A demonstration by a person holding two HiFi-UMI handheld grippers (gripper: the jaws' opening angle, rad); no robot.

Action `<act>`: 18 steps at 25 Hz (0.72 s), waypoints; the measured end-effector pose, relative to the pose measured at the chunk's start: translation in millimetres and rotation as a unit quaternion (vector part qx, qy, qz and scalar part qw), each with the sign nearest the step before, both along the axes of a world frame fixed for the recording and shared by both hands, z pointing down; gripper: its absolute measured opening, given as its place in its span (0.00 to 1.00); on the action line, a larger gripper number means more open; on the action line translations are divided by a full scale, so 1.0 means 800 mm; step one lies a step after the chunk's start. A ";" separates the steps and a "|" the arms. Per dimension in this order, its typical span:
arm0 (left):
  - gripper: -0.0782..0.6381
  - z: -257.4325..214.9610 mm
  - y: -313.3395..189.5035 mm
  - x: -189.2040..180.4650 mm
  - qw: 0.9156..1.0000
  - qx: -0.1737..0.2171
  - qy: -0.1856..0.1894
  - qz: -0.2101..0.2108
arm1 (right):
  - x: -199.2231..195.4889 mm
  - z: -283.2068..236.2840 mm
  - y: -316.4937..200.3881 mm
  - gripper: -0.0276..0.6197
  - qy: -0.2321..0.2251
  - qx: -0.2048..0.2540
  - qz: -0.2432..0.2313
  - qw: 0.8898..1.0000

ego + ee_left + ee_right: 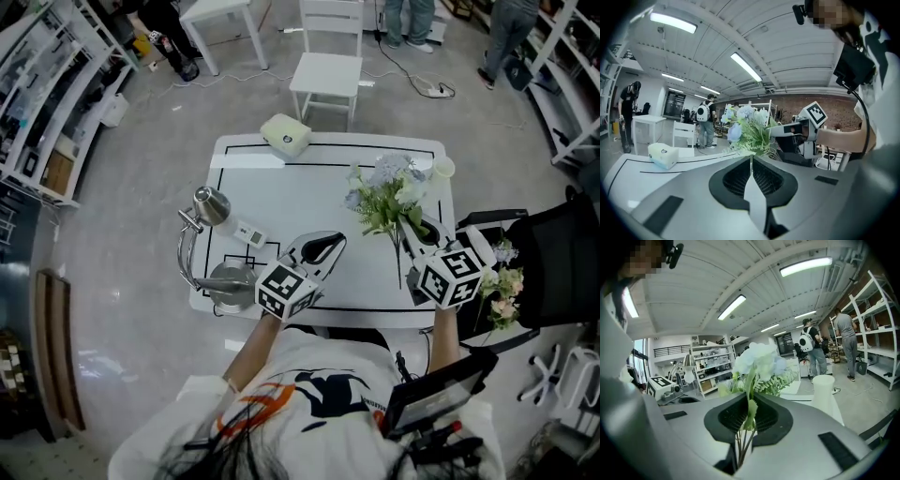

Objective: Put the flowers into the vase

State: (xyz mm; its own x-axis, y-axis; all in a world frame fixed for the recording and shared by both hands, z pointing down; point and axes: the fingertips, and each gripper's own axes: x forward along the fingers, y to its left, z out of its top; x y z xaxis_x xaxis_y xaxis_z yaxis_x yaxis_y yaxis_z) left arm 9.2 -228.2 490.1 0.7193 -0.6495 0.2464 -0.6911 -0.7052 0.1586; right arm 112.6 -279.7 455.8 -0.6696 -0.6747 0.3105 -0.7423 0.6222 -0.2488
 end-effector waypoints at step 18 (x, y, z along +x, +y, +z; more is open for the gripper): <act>0.13 -0.021 -0.107 0.130 0.997 0.013 0.003 0.080 | 0.133 -0.098 -0.083 0.08 -0.081 0.069 0.090 0.990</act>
State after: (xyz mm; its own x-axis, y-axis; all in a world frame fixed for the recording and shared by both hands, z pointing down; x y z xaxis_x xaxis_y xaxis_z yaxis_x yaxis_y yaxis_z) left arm 113.5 -313.8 473.4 0.8150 -0.5334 0.2265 -0.5693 -0.8099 0.1414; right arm 219.1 -346.2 377.5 -0.5685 -0.8160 0.1047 -0.8012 0.5202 -0.2956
